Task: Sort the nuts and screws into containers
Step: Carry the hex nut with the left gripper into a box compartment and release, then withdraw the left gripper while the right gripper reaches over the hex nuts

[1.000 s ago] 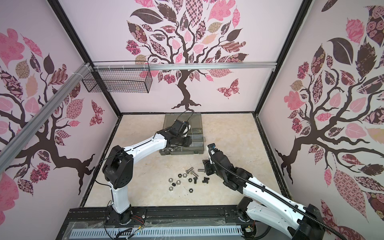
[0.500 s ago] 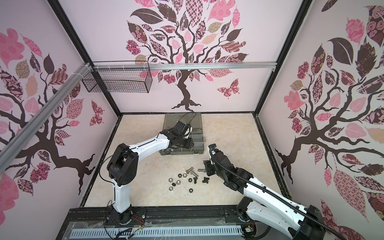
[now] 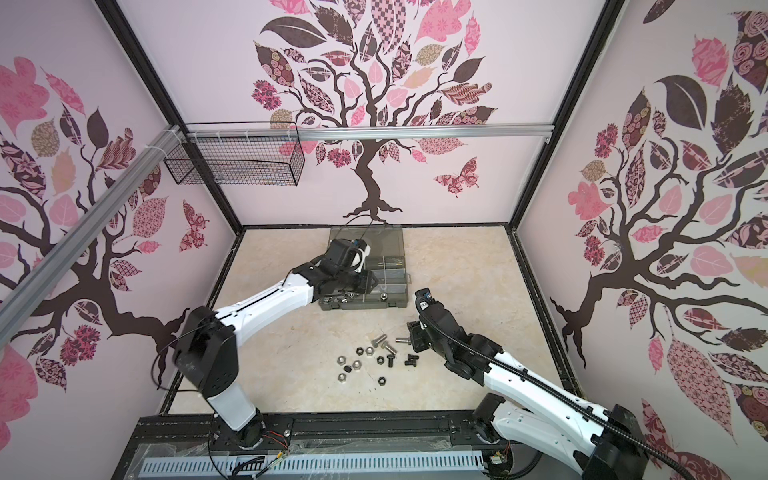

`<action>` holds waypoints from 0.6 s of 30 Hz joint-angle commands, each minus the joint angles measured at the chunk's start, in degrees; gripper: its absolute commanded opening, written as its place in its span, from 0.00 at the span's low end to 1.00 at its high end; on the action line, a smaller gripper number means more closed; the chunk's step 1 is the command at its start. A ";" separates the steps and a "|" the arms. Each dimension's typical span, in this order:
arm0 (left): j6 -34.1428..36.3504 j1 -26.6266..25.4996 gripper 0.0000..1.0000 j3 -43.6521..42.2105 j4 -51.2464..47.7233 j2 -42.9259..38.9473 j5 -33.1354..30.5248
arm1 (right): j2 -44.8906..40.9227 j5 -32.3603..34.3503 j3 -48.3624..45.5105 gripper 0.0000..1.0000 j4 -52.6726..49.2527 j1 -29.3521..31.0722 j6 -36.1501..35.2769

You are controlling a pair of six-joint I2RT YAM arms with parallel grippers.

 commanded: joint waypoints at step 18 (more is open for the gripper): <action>-8.00 7.47 0.46 -35.19 -3.54 -42.02 -7.33 | 23.98 -8.80 12.73 0.42 6.38 6.03 -5.20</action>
